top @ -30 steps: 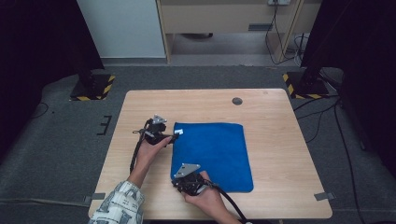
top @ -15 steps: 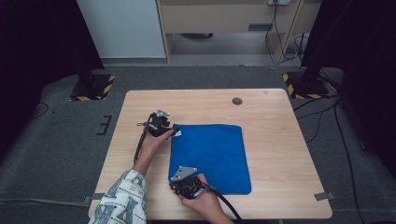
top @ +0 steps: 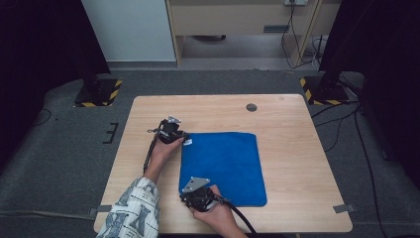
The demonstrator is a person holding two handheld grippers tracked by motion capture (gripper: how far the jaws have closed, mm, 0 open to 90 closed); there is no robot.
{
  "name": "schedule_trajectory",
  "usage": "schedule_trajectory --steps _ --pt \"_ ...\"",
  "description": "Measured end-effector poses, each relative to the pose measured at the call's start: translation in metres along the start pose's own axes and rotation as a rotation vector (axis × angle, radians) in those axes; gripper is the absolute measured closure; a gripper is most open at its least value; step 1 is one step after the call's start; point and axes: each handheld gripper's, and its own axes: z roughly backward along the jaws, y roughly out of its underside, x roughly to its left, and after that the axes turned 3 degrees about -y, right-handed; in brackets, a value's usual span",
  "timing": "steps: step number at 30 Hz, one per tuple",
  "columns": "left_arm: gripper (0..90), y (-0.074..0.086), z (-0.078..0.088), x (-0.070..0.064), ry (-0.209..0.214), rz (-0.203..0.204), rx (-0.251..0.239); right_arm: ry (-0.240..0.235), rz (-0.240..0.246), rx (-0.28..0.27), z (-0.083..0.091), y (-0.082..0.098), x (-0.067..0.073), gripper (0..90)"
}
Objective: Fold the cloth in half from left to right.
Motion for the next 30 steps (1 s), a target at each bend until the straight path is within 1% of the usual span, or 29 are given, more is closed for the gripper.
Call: schedule_trajectory --steps 1,3,4,5,6,9,12,15,17,22,23,25,26,27,30 --pt "64.7 0.0 0.0 0.0 0.013 0.01 -0.004 0.0 -0.001 -0.001 0.0 0.0 0.0 82.7" --pt "72.1 0.0 -0.001 -0.001 0.054 0.043 -0.012 0.0 -0.001 0.0 0.0 0.0 0.001 82.6" --pt "76.4 0.0 -0.001 -0.002 0.065 0.044 -0.015 -0.001 0.001 0.001 0.001 0.0 0.0 82.6" --pt "79.1 -0.001 -0.002 -0.003 0.068 0.035 -0.015 -0.001 -0.002 0.0 0.001 0.0 0.0 82.8" --pt "81.7 -0.001 -0.002 -0.004 0.061 0.027 -0.011 0.0 -0.002 -0.001 0.001 0.001 0.0 83.0" --pt "87.0 -0.002 0.0 -0.004 0.047 0.037 -0.023 -0.001 0.001 -0.003 0.002 0.001 0.0 83.2" --pt "88.1 -0.005 0.006 -0.004 0.032 0.04 -0.045 0.008 0.003 -0.008 0.003 0.001 0.003 83.2" --pt "88.4 -0.008 0.012 -0.005 0.021 0.027 -0.07 0.021 0.008 -0.019 0.005 0.001 0.004 83.6" --pt "88.5 -0.01 0.015 -0.005 0.021 0.027 -0.08 0.03 0.011 -0.025 0.008 -0.001 0.006 83.9" --pt "88.6 -0.012 0.021 -0.005 0.015 0.021 -0.08 0.056 0.032 -0.042 0.015 -0.008 0.013 84.6" --pt "88.6 -0.012 0.022 -0.005 0.012 0.027 -0.084 0.057 0.033 -0.047 0.017 -0.009 0.014 84.8" --pt "88.7 -0.014 0.025 -0.005 -0.003 0.026 -0.087 0.064 0.037 -0.054 0.019 -0.012 0.017 85.2" --pt "88.7 -0.016 0.026 -0.005 -0.014 0.015 -0.067 0.065 0.034 -0.056 0.02 -0.013 0.018 85.5" --pt "88.7 -0.017 0.027 -0.006 -0.018 0.005 -0.061 0.066 0.036 -0.054 0.021 -0.014 0.018 85.6" --pt "88.7 -0.021 0.032 -0.006 -0.011 0.007 -0.08 0.077 0.036 -0.059 0.023 -0.017 0.02 85.9"
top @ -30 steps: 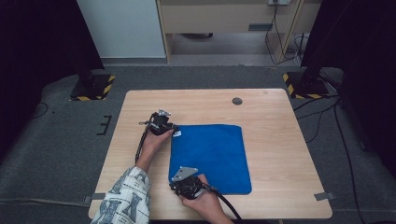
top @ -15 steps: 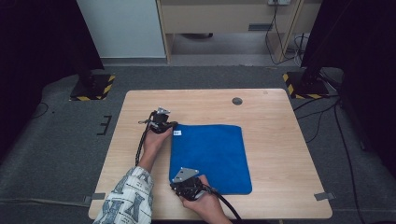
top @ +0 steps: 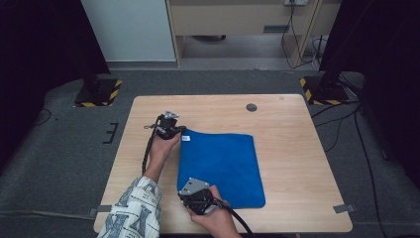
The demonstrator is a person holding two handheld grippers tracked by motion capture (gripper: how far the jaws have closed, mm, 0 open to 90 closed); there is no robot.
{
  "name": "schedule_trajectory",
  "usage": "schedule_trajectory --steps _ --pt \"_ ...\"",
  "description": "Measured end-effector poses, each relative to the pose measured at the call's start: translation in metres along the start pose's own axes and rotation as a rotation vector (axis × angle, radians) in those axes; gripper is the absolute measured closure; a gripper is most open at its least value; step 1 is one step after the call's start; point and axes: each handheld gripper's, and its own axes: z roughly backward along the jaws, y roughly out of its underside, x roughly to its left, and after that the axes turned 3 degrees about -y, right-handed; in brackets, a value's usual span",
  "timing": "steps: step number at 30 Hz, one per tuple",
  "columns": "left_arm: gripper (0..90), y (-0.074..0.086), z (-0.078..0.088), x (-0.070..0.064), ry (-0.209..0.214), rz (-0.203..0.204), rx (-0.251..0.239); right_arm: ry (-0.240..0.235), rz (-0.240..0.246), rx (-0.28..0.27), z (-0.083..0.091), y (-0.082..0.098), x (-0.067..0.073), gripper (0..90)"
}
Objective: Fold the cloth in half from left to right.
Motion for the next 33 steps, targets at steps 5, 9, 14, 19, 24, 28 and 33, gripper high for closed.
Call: schedule_trajectory --steps 5,9,14,19,24,28,33 --pt "88.7 -0.008 0.008 0.002 -0.003 -0.004 -0.011 0.01 0.004 -0.021 0.003 -0.008 0.004 86.1" --pt "88.7 -0.009 0.012 0.004 -0.004 -0.007 -0.013 0.011 0.007 -0.031 0.002 -0.013 0.008 86.4" --pt "88.7 -0.008 0.019 0.01 -0.011 -0.006 -0.009 0.014 0.0 -0.047 -0.002 -0.018 0.017 86.5" --pt "88.7 -0.006 0.028 0.018 -0.024 -0.005 -0.008 -0.003 -0.016 -0.078 -0.008 -0.026 0.025 86.0" --pt "88.7 -0.004 0.025 0.019 -0.032 0.015 0.01 -0.011 -0.039 -0.084 -0.01 -0.025 0.022 85.6" --pt "88.7 -0.007 0.013 0.006 -0.02 0.018 0.003 -0.002 -0.058 -0.088 0.0 -0.016 0.013 86.2" --pt "88.6 -0.015 -0.001 -0.016 -0.01 -0.002 0.005 0.009 -0.101 -0.12 0.018 -0.002 -0.002 86.5"
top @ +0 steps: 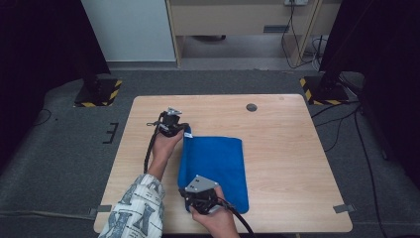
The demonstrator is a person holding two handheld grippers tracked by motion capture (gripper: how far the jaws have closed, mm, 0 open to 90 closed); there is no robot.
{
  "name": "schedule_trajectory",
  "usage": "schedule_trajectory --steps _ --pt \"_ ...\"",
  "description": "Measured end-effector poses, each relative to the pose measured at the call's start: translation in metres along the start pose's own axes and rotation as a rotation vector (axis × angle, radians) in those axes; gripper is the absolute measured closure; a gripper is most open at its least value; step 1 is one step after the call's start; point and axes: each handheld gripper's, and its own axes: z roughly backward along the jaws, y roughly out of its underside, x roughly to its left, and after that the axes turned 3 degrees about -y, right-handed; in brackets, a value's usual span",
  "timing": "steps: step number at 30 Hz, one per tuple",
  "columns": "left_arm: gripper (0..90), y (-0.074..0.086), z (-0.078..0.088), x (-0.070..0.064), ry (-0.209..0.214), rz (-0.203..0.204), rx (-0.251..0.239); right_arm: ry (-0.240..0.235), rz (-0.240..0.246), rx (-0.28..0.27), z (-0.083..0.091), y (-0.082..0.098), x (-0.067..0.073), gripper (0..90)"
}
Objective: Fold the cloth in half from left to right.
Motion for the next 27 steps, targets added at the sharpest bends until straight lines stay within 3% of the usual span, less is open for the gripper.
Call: schedule_trajectory --steps 10,15,23,27 --pt "88.6 -0.013 -0.021 -0.038 0.044 -0.039 0.003 0.029 -0.003 0.015 0.027 0.019 -0.015 86.6" --pt "88.6 -0.011 -0.03 -0.048 0.045 -0.064 0.032 0.05 -0.008 0.018 0.036 0.027 -0.021 86.6" --pt "88.5 -0.016 -0.033 -0.064 0.058 -0.083 0.02 0.062 -0.003 0.036 0.046 0.035 -0.023 86.4" --pt "88.5 -0.015 -0.037 -0.068 0.071 -0.071 0.022 0.069 -0.005 0.044 0.047 0.039 -0.025 86.4"
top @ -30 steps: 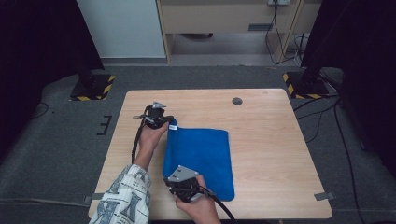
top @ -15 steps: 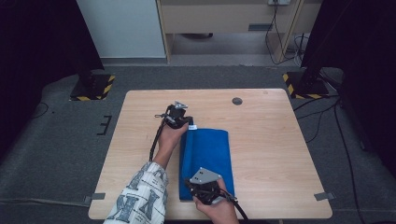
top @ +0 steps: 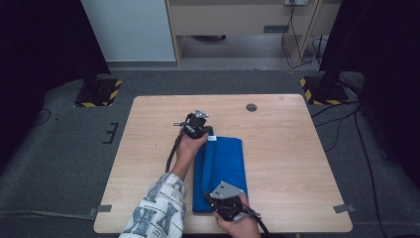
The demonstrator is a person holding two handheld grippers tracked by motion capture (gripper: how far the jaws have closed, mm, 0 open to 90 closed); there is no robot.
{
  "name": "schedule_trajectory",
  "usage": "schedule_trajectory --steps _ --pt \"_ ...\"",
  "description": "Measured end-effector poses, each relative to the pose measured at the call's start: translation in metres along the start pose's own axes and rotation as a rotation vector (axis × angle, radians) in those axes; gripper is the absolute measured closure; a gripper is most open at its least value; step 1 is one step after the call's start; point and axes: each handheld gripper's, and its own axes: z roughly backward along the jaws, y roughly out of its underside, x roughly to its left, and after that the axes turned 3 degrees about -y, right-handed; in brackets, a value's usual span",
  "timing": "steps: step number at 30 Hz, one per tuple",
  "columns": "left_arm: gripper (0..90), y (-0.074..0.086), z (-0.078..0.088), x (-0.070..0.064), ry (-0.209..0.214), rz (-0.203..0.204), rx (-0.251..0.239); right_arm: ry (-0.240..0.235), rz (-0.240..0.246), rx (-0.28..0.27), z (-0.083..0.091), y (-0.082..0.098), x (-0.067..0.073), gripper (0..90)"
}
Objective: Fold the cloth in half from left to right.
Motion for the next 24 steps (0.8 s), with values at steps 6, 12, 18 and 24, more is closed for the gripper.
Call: schedule_trajectory --steps 6,12,18,24 --pt "88.5 -0.001 -0.004 -0.004 0.016 0.008 -0.007 0.009 -0.004 0.007 0.001 0.005 -0.004 86.4" --pt "88.6 -0.003 -0.006 -0.011 0.029 0.016 -0.012 -0.006 0.003 -0.011 0.009 0.007 -0.006 86.1" --pt "88.5 -0.005 -0.011 -0.019 0.041 0.01 -0.014 0.013 0.006 -0.003 0.016 0.013 -0.012 85.7" --pt "88.5 -0.006 -0.017 -0.025 0.051 0.016 -0.018 0.021 -0.009 0.007 0.021 0.018 -0.017 85.7"
